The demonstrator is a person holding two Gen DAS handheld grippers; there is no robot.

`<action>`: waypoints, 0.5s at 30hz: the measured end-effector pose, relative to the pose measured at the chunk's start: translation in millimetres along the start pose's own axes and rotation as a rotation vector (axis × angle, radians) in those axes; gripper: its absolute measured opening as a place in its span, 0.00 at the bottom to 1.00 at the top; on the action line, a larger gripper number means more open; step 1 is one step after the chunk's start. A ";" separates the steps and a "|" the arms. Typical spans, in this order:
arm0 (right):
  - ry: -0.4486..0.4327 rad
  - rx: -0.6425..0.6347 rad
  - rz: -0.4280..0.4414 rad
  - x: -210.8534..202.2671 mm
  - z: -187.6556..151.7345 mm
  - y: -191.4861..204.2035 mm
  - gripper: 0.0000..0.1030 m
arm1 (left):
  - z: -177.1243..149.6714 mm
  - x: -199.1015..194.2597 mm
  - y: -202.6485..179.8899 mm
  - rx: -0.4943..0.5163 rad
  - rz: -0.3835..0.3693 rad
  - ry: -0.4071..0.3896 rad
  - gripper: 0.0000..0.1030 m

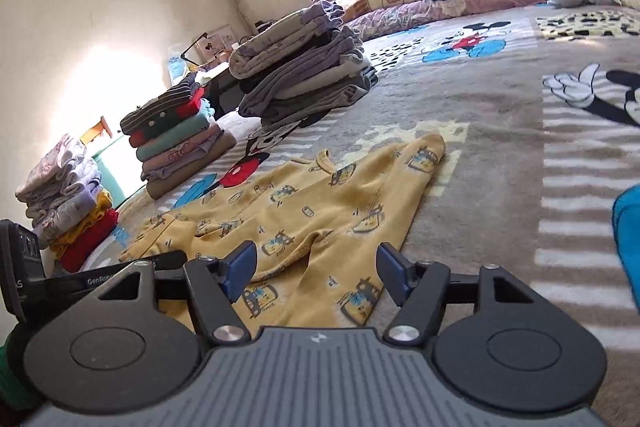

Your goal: Fold clothes

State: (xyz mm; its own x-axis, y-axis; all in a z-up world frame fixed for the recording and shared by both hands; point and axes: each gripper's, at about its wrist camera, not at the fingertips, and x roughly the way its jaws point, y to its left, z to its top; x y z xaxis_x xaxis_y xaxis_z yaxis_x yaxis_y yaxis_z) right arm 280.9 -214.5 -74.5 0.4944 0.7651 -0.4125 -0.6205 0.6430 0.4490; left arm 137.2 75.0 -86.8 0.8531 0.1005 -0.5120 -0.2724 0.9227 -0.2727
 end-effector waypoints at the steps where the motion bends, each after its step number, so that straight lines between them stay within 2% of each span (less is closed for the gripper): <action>1: -0.008 0.013 0.010 4.0 6.5 -3.4 0.66 | -0.3 -0.2 1.7 -0.005 -0.001 0.003 0.03; 5: -0.005 0.152 0.092 35.3 26.5 -36.1 0.66 | -1.6 -0.3 10.5 -0.039 -0.009 0.021 0.03; 12: 0.105 0.255 0.099 95.2 52.2 -77.0 0.66 | -0.9 -0.2 17.6 -0.104 -0.037 0.059 0.03; 15: 0.105 0.315 0.127 105.4 61.0 -90.8 0.66 | -0.7 -0.7 19.6 -0.123 -0.048 0.070 0.03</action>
State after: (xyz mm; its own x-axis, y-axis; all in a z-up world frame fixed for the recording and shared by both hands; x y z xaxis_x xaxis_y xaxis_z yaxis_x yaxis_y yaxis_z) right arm 426.5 -190.2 -110.4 0.3501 0.8426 -0.4092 -0.4465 0.5341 0.7179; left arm 131.0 92.8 -92.4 0.8347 0.0271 -0.5500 -0.2880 0.8729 -0.3940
